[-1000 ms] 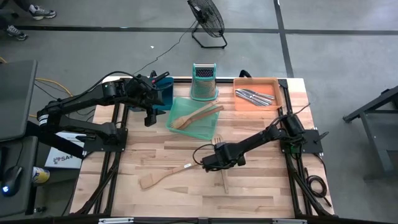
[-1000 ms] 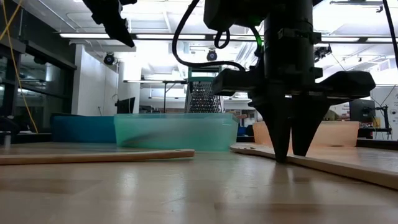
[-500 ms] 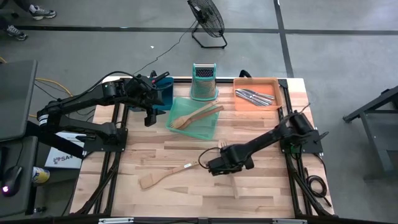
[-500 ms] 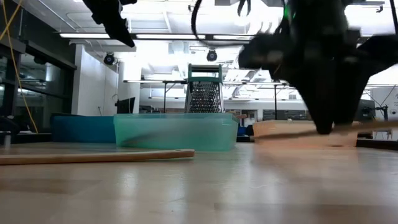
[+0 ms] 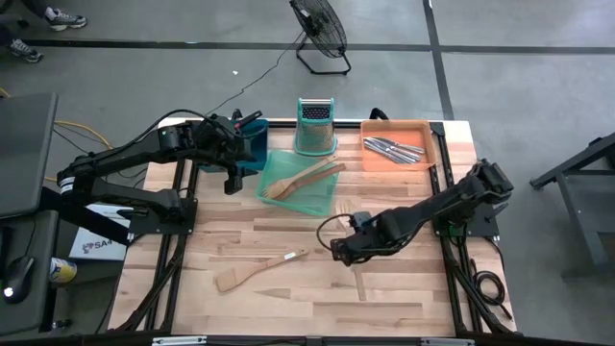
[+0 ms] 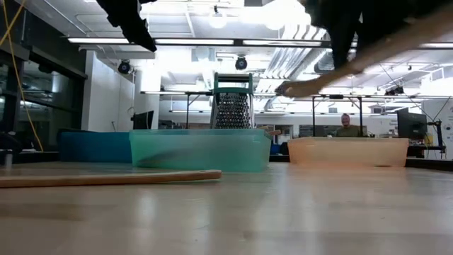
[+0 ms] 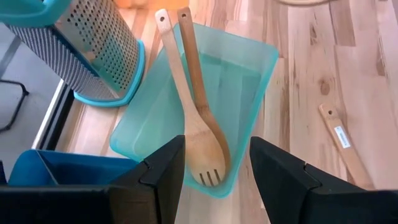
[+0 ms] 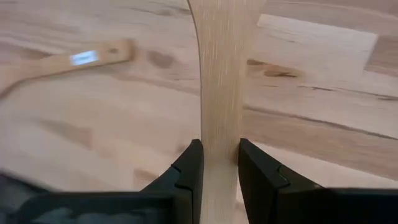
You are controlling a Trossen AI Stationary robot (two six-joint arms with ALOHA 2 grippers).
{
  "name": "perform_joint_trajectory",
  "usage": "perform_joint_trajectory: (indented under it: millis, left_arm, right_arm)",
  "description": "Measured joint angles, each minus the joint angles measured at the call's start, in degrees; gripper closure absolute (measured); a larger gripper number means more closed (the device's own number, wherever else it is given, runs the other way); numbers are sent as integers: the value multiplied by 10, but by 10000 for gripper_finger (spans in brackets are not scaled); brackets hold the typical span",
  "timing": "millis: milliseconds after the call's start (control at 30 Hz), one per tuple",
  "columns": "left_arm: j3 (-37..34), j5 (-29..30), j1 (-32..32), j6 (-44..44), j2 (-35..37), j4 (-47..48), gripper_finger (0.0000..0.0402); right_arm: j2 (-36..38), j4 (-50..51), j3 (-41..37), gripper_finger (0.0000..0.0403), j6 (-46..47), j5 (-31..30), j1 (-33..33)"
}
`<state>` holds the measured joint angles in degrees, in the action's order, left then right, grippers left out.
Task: Pick & Place Kitchen Items
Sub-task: Put the wooden spoon into the green bin
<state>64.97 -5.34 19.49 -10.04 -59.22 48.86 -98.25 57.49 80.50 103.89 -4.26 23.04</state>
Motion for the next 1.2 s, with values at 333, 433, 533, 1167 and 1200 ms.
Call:
perform_joint_trajectory:
  millis: [333,433,533,1167,1200]
  left_arm:
    - [0,0,0,-53,0,-48,225]
    - [0,-2,0,-57,0,-70,225]
    - [0,-6,0,-80,-2,-86,225]
    - [1,-29,0,72,-39,-231,225]
    - [0,-29,0,84,-45,-238,225]
  right_arm:
    - [84,-27,1,335,-88,1,-39]
    - [100,-46,1,335,-122,2,-60]
    - [112,-72,1,335,-164,13,-82]
    - [125,-112,1,335,-501,-127,-216]
    - [130,-106,1,335,-514,-130,-222]
